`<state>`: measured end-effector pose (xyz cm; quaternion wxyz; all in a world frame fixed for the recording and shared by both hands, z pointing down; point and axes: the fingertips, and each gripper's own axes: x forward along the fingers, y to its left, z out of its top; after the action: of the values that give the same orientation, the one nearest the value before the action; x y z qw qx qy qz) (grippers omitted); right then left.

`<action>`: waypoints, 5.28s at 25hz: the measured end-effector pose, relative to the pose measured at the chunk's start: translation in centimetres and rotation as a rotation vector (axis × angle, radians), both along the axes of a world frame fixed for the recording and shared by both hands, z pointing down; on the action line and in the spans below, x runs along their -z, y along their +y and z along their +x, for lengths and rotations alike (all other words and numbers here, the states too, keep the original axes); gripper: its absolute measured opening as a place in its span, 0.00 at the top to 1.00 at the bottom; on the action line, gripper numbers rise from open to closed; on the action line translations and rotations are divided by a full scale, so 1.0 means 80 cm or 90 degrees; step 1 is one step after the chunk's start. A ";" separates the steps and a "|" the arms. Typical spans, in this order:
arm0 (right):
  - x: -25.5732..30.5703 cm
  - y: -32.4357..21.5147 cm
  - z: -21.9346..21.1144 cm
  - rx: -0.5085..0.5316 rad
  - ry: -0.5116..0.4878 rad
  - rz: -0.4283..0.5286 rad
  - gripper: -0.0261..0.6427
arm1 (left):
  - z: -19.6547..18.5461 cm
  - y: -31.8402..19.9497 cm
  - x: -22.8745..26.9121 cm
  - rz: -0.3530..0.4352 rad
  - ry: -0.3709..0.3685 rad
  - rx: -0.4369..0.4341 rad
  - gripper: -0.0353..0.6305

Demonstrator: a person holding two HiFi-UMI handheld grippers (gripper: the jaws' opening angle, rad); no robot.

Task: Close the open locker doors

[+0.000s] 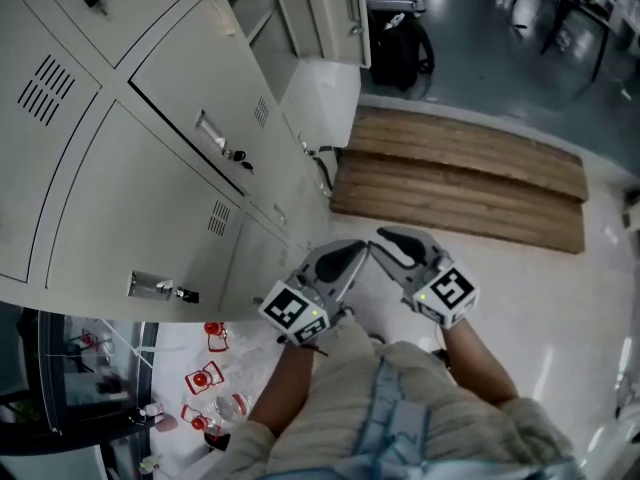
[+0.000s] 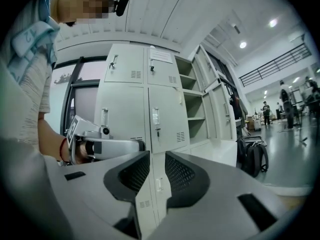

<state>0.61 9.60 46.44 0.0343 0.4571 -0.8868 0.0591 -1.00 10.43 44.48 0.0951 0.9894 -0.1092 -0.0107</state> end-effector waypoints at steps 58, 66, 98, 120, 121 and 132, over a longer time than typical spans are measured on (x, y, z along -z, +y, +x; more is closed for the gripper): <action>0.039 -0.605 0.305 0.101 0.015 0.028 0.82 | 0.278 -0.570 0.036 0.018 0.018 0.169 0.94; 0.032 -0.631 0.306 0.150 0.012 0.021 0.82 | 0.283 -0.585 0.038 0.022 0.017 0.211 0.94; 0.039 -0.570 0.197 0.292 0.014 0.041 0.83 | 0.175 -0.543 0.040 0.028 0.019 0.328 0.94; 0.037 -0.552 0.051 0.329 0.030 0.049 0.86 | 0.077 -0.522 0.042 0.033 0.019 0.398 0.94; 0.036 -0.552 0.045 0.333 0.030 0.047 0.86 | 0.074 -0.521 0.042 0.034 0.020 0.402 0.94; 0.025 -0.559 -0.007 0.386 0.036 0.047 0.86 | 0.034 -0.516 0.037 0.018 0.022 0.452 0.94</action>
<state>0.05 -35.11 44.44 0.0586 0.1737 -0.9831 0.0009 1.75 -30.88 41.52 0.0734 0.8907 -0.4445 -0.0611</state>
